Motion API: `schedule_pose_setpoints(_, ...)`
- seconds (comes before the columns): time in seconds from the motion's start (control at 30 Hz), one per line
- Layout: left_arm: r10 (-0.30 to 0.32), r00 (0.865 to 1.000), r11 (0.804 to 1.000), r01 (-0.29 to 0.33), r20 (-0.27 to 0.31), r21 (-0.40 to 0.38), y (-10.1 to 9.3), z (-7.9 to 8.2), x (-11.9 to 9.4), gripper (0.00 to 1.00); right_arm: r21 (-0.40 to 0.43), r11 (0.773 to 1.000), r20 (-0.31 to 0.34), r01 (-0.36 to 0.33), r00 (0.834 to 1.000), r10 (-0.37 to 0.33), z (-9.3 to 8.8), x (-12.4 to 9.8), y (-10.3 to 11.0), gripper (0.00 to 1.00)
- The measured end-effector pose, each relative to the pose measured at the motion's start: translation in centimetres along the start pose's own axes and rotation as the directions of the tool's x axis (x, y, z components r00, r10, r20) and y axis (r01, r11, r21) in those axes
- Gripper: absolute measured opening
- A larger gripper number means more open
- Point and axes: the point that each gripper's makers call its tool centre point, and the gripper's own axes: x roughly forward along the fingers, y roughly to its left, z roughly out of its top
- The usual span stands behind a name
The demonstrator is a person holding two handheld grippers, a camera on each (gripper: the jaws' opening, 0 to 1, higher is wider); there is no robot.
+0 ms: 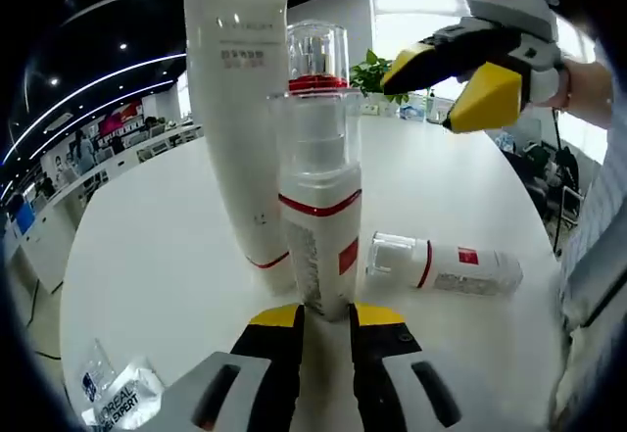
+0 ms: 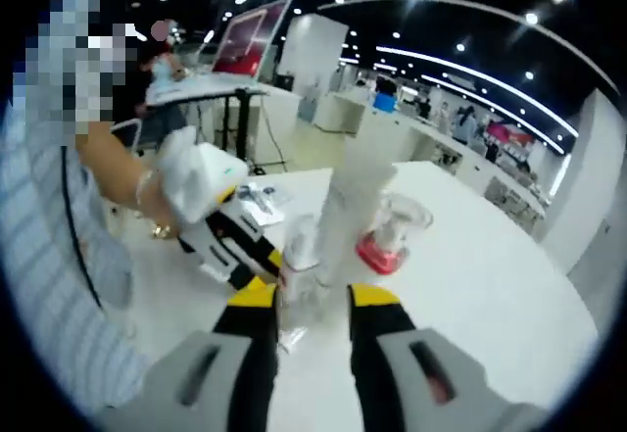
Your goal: Arrange the skincare products in the storage area until every visible bottle or jar stands upright without overlapping.
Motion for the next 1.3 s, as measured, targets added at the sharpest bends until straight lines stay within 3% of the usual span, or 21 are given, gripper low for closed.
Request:
schedule_pose_setpoints(0.1, 0.0, 1.0, 1.0, 0.0, 0.0, -0.002, 0.0, 0.1, 0.2, 0.19, 0.052, 0.998, -0.052, 0.022, 0.998, -0.02, -2.2, 0.1, 0.3, 0.26)
schedule_pose_setpoints(0.33, 0.028, 1.0, 0.999, -0.027, 0.012, -0.037, 0.6, 0.2, -0.2, 0.2, 0.15, 0.987, -0.117, 0.062, 0.992, -0.045, -4.4, 0.3, 0.5, 0.25)
schedule_pose_setpoints(0.77, 0.083, 0.993, 0.991, -0.073, 0.09, -0.108, 1.2, 0.8, -5.0, 0.2, 0.276, 0.96, -0.117, 0.045, 0.993, -0.013, -5.0, 0.6, 0.8, 0.25)
schedule_pose_setpoints(0.97, 0.153, 0.982, 0.966, -0.126, 0.106, -0.226, 1.3, -0.3, -7.7, 0.2, 0.316, 0.948, -0.124, 0.03, 0.992, 0.01, -5.7, 0.1, 0.3, 0.25)
schedule_pose_setpoints(1.17, 0.164, 0.984, 0.956, -0.142, 0.065, -0.255, 0.2, -1.9, -7.7, 0.2, 0.373, 0.928, -0.104, -0.006, 0.993, 0.048, -7.1, -0.5, -0.1, 0.25)
schedule_pose_setpoints(1.27, 0.16, 0.985, 0.926, -0.128, 0.063, -0.356, -1.3, -1.8, -7.1, 0.2, 0.379, 0.924, -0.108, -0.046, 0.99, 0.094, -7.9, -0.7, 0.0, 0.23)
schedule_pose_setpoints(1.3, 0.147, 0.987, 0.92, -0.114, 0.061, -0.376, -1.9, -1.8, -6.9, 0.2, 0.402, 0.913, -0.098, -0.069, 0.988, 0.118, -7.9, -0.8, 0.2, 0.21)
